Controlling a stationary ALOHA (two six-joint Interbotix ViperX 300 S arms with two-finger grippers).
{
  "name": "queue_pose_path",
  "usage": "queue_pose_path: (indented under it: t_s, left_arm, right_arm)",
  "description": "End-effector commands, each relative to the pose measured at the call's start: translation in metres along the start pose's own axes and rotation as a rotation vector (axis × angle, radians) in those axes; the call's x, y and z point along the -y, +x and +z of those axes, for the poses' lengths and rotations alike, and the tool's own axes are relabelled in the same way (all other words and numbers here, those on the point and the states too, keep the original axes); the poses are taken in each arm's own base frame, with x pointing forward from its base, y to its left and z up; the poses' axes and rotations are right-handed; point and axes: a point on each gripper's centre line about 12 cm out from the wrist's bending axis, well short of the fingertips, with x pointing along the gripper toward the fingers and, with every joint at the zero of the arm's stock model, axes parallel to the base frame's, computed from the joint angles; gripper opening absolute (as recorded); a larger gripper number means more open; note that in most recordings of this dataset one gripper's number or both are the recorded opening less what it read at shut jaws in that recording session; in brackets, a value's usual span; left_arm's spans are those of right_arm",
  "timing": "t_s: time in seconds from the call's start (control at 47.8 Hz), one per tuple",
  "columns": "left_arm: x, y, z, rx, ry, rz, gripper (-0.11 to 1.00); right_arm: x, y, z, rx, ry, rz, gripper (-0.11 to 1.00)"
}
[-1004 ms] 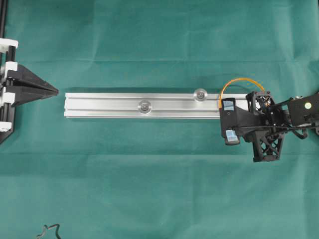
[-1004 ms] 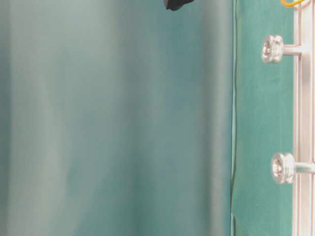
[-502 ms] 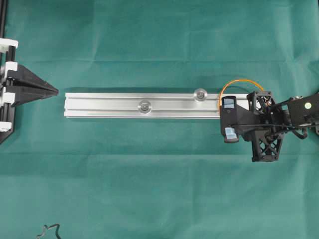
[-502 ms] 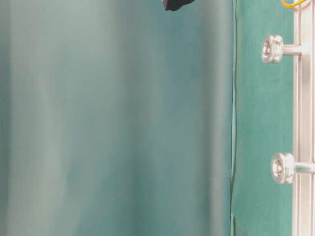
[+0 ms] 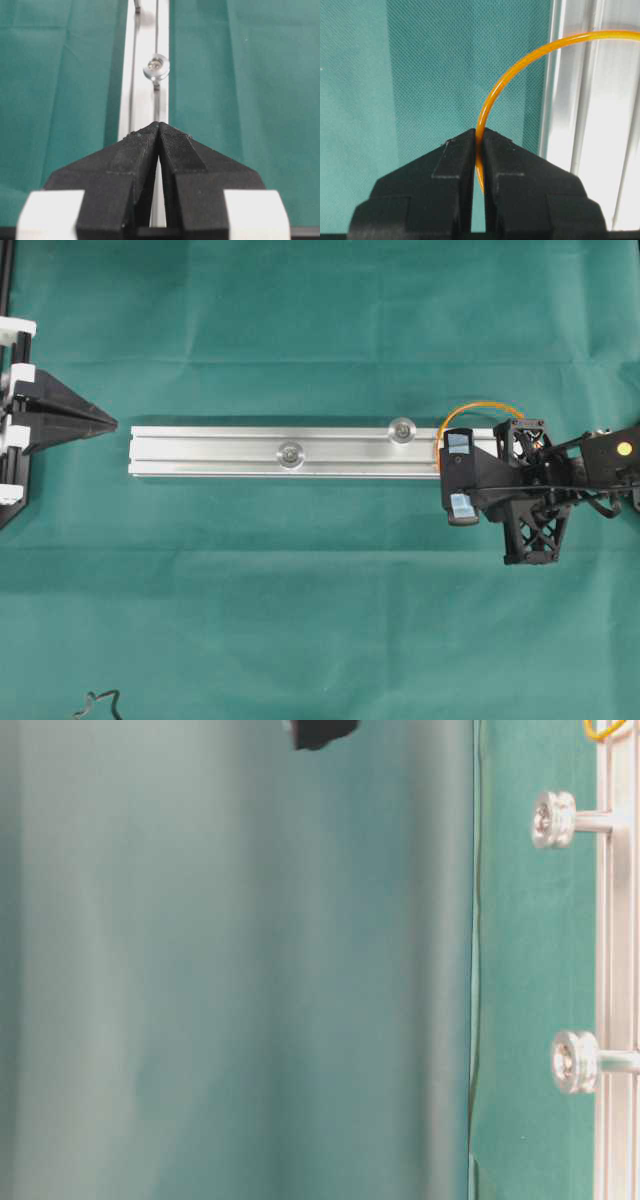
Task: Hook the rubber onto the shaft.
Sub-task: 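Lift the gripped ring up off the rail with the right gripper, then carry the ring leftward along the rail toward the right-hand knob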
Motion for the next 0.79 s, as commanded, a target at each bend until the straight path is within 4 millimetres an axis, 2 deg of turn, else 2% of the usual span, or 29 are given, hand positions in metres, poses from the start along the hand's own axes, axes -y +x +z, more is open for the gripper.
queue_pose_path:
  t_s: [0.0, 0.774]
  left_arm:
    - [0.000, -0.002, 0.012, 0.028, 0.004, 0.002, 0.00]
    - [0.000, -0.002, 0.012, 0.028, 0.004, 0.002, 0.00]
  right_arm:
    - [-0.004, -0.017, 0.013, 0.047, -0.011, 0.009, 0.06]
    - [-0.005, -0.104, 0.047, 0.049, -0.048, -0.067, 0.06]
